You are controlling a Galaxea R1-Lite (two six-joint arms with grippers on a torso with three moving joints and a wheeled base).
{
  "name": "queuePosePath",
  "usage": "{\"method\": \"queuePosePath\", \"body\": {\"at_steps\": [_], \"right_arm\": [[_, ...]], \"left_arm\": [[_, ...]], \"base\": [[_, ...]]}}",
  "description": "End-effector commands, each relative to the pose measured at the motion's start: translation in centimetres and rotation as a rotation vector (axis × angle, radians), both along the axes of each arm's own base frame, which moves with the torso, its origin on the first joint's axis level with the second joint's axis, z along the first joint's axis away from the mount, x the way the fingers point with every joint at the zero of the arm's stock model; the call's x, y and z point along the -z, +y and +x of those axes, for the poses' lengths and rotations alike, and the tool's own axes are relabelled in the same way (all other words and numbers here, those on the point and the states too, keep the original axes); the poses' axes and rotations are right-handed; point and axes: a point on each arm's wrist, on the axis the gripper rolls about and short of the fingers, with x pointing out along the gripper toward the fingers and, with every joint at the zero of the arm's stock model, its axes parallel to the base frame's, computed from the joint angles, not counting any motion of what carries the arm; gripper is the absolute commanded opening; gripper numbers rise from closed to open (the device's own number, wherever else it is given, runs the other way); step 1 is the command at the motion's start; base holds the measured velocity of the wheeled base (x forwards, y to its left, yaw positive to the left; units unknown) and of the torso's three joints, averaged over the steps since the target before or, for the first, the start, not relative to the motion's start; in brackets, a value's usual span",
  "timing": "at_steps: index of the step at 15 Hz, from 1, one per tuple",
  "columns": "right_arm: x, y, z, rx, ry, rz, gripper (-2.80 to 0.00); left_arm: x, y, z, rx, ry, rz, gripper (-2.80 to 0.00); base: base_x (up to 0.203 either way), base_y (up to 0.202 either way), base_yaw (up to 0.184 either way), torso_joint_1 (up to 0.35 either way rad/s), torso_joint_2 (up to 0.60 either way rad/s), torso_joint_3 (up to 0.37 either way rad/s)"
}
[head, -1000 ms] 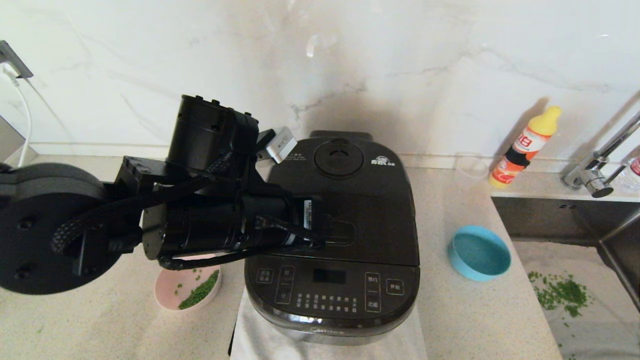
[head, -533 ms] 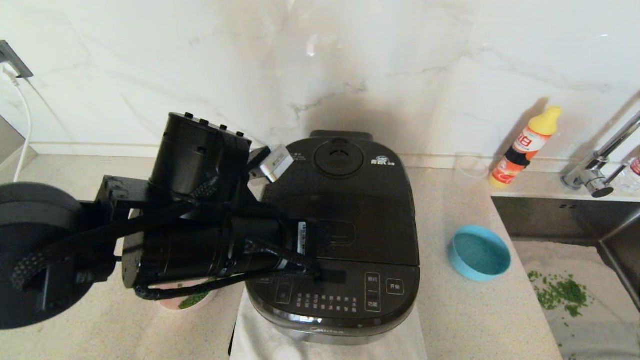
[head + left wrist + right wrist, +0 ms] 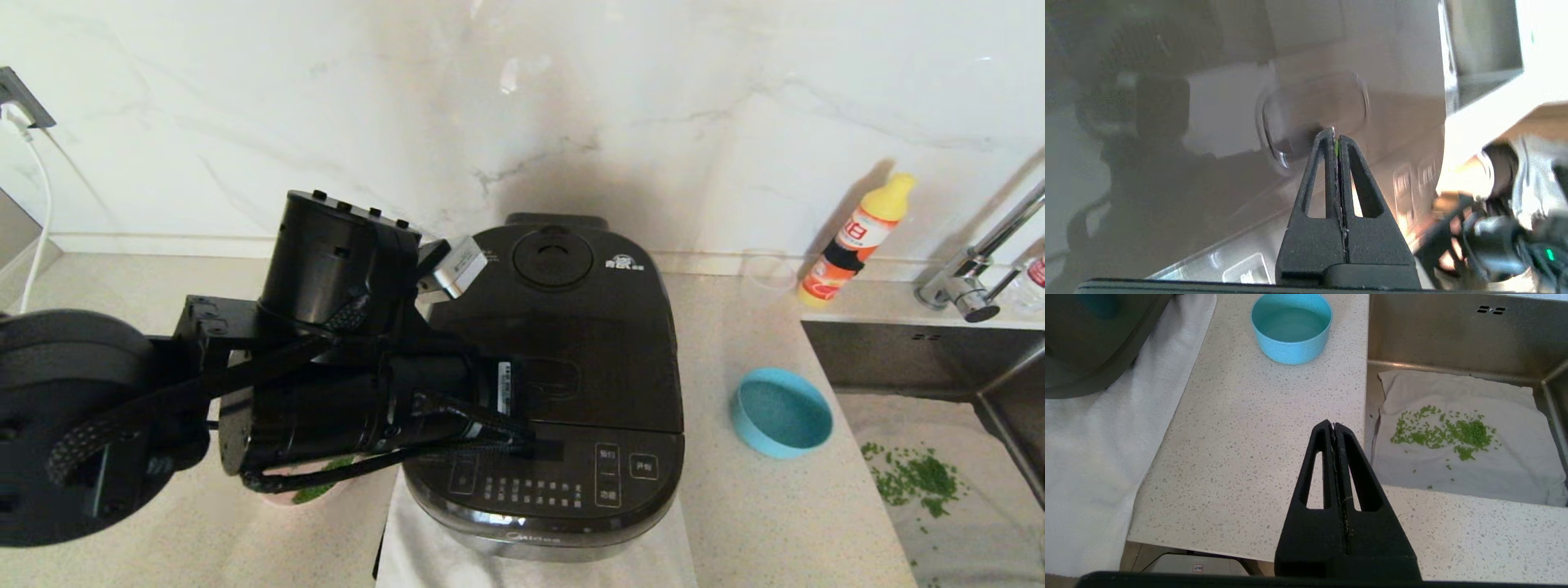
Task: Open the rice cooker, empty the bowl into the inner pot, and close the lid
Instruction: Open the rice cooker
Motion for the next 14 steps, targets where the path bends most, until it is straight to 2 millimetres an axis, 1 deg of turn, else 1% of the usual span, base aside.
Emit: {"method": "queuePosePath", "body": {"at_steps": [1, 3, 8, 9, 12, 13, 14], "right_arm": [[0.0, 0.0, 0.0, -0.001, 0.000, 0.000, -2.80], [0.0, 0.0, 0.0, -0.001, 0.000, 0.000, -2.80], [0.0, 0.0, 0.0, -0.001, 0.000, 0.000, -2.80], [0.0, 0.0, 0.0, -0.001, 0.000, 0.000, -2.80], [0.0, 0.0, 0.0, -0.001, 0.000, 0.000, -2.80], [0.0, 0.0, 0.0, -0.001, 0.000, 0.000, -2.80], [0.0, 0.0, 0.0, -0.001, 0.000, 0.000, -2.80]], "left_arm": [[0.3, -0.5, 0.6, -0.018, -0.017, -0.009, -2.80], [0.6, -0.7, 0.9, -0.028, -0.015, 0.001, -2.80], [0.9, -0.6, 0.7, -0.027, -0.006, 0.008, -2.80], [0.1, -0.4, 0.6, -0.029, -0.026, -0.013, -2.80], [-5.7, 0.8, -0.7, -0.038, -0.156, -0.143, -2.80], [-7.2, 1.3, -1.1, -0.049, -0.187, -0.169, -2.80], [-8.1, 1.6, -1.4, -0.063, -0.214, -0.188, -2.80]], "base": [[0.000, 0.000, 0.000, 0.000, 0.00, 0.000], [0.000, 0.000, 0.000, 0.000, 0.00, 0.000], [0.000, 0.000, 0.000, 0.000, 0.00, 0.000], [0.000, 0.000, 0.000, 0.000, 0.00, 0.000], [0.000, 0.000, 0.000, 0.000, 0.00, 0.000], [0.000, 0.000, 0.000, 0.000, 0.00, 0.000], [0.000, 0.000, 0.000, 0.000, 0.00, 0.000]]}}
